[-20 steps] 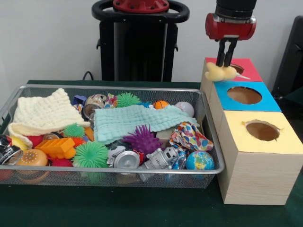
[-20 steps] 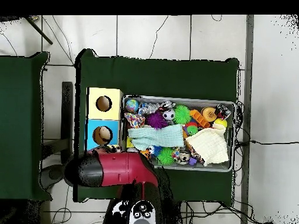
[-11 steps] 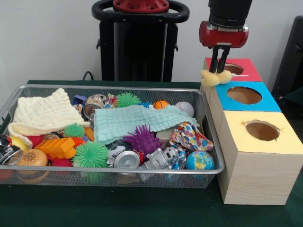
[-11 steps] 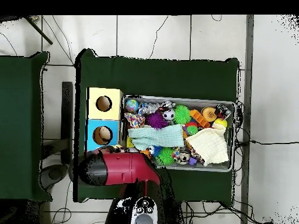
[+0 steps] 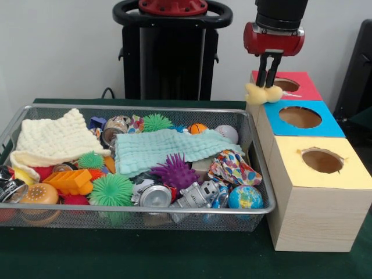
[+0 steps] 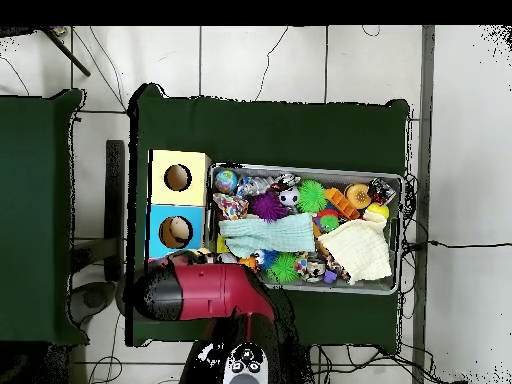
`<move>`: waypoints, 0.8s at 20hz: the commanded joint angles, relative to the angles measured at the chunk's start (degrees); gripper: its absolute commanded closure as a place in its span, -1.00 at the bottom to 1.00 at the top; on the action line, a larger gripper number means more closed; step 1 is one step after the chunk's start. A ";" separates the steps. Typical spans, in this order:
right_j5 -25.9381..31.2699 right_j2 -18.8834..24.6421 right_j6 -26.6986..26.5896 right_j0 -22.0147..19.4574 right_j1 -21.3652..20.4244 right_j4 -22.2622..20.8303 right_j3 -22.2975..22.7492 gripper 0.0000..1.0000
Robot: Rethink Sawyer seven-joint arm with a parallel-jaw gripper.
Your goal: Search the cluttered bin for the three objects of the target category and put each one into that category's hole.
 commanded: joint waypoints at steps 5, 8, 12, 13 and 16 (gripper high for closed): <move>1.90 -0.51 11.64 1.21 -1.75 1.71 3.35 1.00; 3.04 -0.61 11.31 1.39 -2.76 1.93 3.46 1.00; 3.42 -0.38 10.80 1.06 -3.03 2.05 3.63 1.00; 3.53 -0.34 10.79 1.03 -3.03 2.09 3.63 1.00; 6.18 -0.48 10.59 1.37 -4.89 2.41 3.37 1.00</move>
